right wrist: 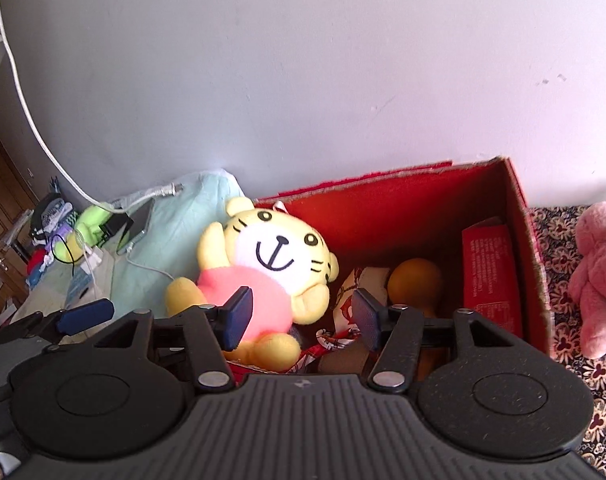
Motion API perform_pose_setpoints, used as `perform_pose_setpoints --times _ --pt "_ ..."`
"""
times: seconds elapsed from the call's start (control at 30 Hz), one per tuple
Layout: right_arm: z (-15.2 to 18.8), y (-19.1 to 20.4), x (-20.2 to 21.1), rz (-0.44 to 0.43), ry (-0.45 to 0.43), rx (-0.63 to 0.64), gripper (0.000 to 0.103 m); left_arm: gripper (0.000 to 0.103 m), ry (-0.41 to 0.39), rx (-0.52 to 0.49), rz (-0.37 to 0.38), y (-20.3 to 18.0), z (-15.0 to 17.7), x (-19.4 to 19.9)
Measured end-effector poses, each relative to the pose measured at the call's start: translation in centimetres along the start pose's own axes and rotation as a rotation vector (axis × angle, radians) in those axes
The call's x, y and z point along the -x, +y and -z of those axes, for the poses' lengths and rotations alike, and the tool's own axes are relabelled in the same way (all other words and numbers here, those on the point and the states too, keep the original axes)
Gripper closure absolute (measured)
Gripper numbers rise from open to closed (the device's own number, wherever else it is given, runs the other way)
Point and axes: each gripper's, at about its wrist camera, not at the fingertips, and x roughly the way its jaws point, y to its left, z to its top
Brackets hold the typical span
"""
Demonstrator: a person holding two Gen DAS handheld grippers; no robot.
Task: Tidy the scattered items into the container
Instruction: 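Lower the tiger into the box and open both grippers, then move both grippers back to the plush pile toward the white fluffy bunny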
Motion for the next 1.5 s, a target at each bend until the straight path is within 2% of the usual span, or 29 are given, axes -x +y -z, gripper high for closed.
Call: perform_pose_setpoints --times 0.07,0.2,0.3,0.53,0.6,0.73,0.83,0.9,0.97,1.0,1.1,1.27,1.4,1.5 --pt "-0.4 -1.0 2.0 -0.027 -0.054 -0.020 0.037 0.001 -0.027 0.002 0.018 -0.5 -0.2 1.0" --pt "-0.6 -3.5 4.8 -0.034 -0.117 -0.048 0.037 0.002 -0.068 0.004 0.130 -1.9 -0.2 3.0" --pt "-0.3 -6.0 6.3 -0.013 -0.148 -0.104 0.037 0.002 -0.077 -0.023 0.207 -4.1 0.5 3.6" --pt "1.1 -10.9 9.0 0.087 -0.194 -0.193 0.037 0.004 -0.032 -0.136 0.362 -9.8 2.3 4.2" --pt "1.7 -12.4 9.6 0.117 -0.209 -0.221 0.037 0.008 -0.033 -0.162 0.405 -11.2 2.9 5.0" --pt "2.9 -15.0 10.2 0.204 -0.205 -0.243 0.039 0.022 -0.002 -0.197 0.545 -13.8 3.8 6.0" --pt "3.9 -16.7 10.1 0.250 -0.178 -0.262 0.043 0.025 0.036 -0.233 0.676 -16.5 5.2 6.8" --pt "4.8 -18.0 10.1 0.265 -0.155 -0.289 0.044 0.025 0.048 -0.261 0.732 -18.1 6.3 7.0" --pt "5.7 -19.2 10.3 0.279 -0.138 -0.319 0.047 0.023 0.056 -0.296 0.761 -19.6 7.5 7.1" --pt "6.2 -19.8 10.6 0.281 -0.132 -0.333 0.048 0.016 0.059 -0.305 0.769 -20.3 8.0 7.0" --pt "7.4 -21.4 11.2 0.287 -0.133 -0.365 0.050 0.005 0.069 -0.322 0.805 -21.7 8.9 6.7" --pt "8.5 -23.8 12.3 0.313 -0.169 -0.405 0.054 0.002 0.043 -0.334 0.801 -23.4 9.5 5.5" --pt "8.3 -25.3 13.0 0.347 -0.229 -0.407 0.055 0.001 0.041 -0.313 0.843 -24.8 9.7 3.8" --pt "8.1 -26.3 13.5 0.416 -0.270 -0.369 0.055 0.001 0.064 -0.324 0.867 -26.5 10.2 2.0"
